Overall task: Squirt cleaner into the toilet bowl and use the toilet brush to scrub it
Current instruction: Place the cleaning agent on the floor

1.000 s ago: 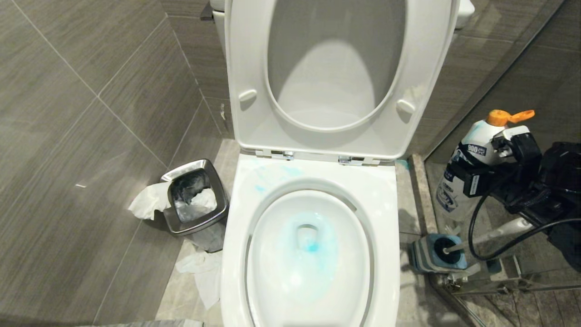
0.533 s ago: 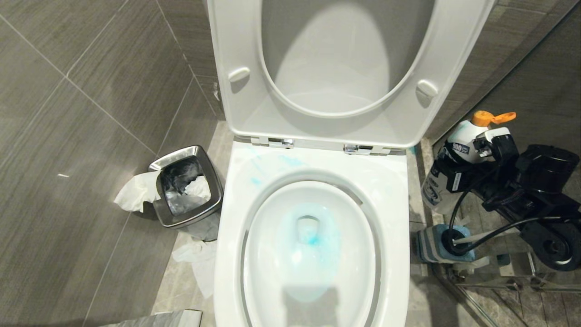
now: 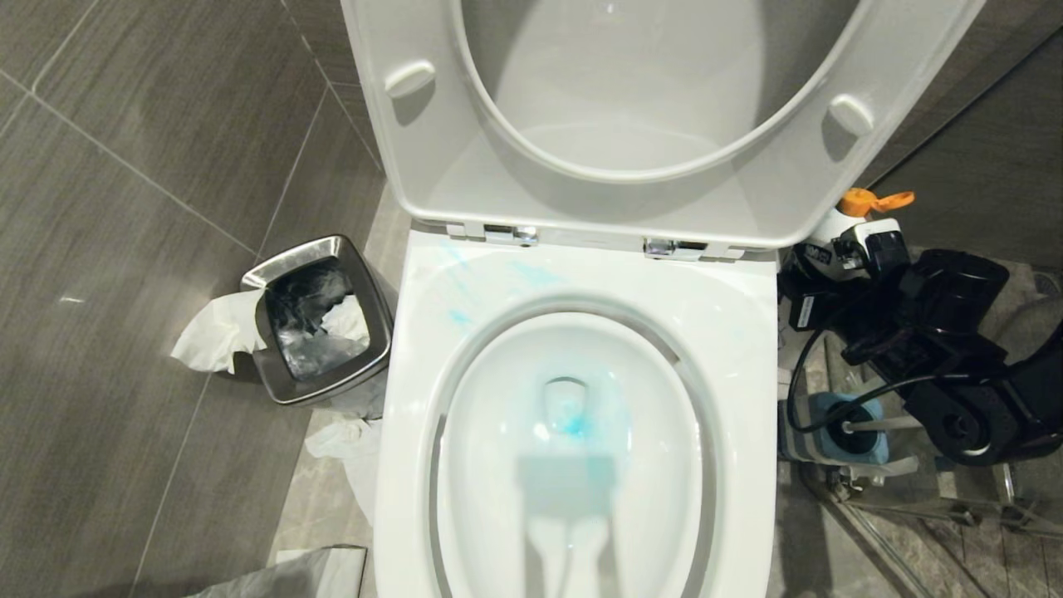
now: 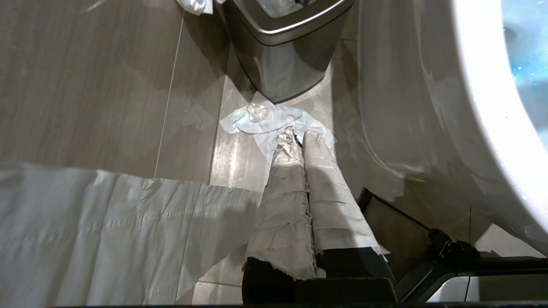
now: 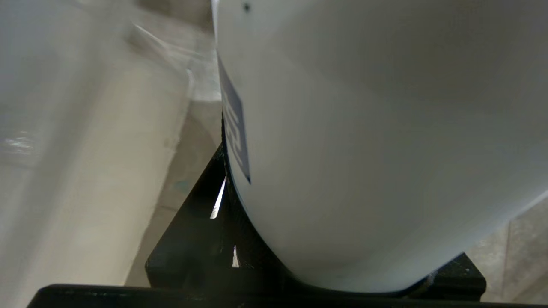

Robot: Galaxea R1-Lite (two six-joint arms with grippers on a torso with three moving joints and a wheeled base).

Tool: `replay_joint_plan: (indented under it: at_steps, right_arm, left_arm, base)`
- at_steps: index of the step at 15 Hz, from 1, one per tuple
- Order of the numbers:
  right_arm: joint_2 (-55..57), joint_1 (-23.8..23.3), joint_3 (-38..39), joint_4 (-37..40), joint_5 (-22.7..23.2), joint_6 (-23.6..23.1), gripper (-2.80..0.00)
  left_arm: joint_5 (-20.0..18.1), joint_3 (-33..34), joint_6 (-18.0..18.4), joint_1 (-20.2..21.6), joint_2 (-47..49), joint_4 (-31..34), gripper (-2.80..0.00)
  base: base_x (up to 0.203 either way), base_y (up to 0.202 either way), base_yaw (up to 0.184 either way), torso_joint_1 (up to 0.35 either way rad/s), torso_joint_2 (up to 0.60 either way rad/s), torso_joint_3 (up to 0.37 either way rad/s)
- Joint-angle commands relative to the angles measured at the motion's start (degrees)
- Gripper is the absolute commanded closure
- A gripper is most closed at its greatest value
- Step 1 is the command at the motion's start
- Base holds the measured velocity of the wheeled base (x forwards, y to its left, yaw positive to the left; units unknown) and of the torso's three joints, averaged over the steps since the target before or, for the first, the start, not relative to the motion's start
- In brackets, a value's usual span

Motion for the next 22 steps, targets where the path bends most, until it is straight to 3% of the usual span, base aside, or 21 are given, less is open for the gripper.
replay_joint_plan:
  at_steps: [1, 7, 10, 14, 22]
  right_arm:
    - [2.5, 0.0, -2.0, -0.4, -0.3, 0.2, 0.00]
    - [10.9, 0.0, -10.1, -1.4, -3.2, 0.7, 0.00]
    - [18.7, 0.0, -14.1, -9.2, -3.7, 0.6, 0.00]
    - [23.9, 1.2, -19.6, -13.3, -4.1, 0.6, 0.00]
    - [32.2, 2.9, -30.3, -14.1, -2.6, 0.6, 0.00]
  left_arm:
    - [0.0, 0.1, 0.0, 0.0, 0.0, 0.0, 0.00]
    - [0.0, 0.1, 0.0, 0.0, 0.0, 0.0, 0.00]
    - [0.0, 0.1, 0.0, 0.0, 0.0, 0.0, 0.00]
    - [0.0, 0.1, 0.0, 0.0, 0.0, 0.0, 0.00]
    - [-0.1, 0.1, 0.3, 0.0, 0.0, 0.0, 0.00]
  base:
    - [0.000, 0.000, 0.000, 0.004, 0.00, -0.180]
    - [0.000, 0.000, 0.000, 0.000, 0.00, -0.033]
    - [0.000, 0.000, 0.000, 0.000, 0.00, 0.000]
    - [0.000, 0.000, 0.000, 0.000, 0.00, 0.000]
    - [0.000, 0.000, 0.000, 0.000, 0.00, 0.000]
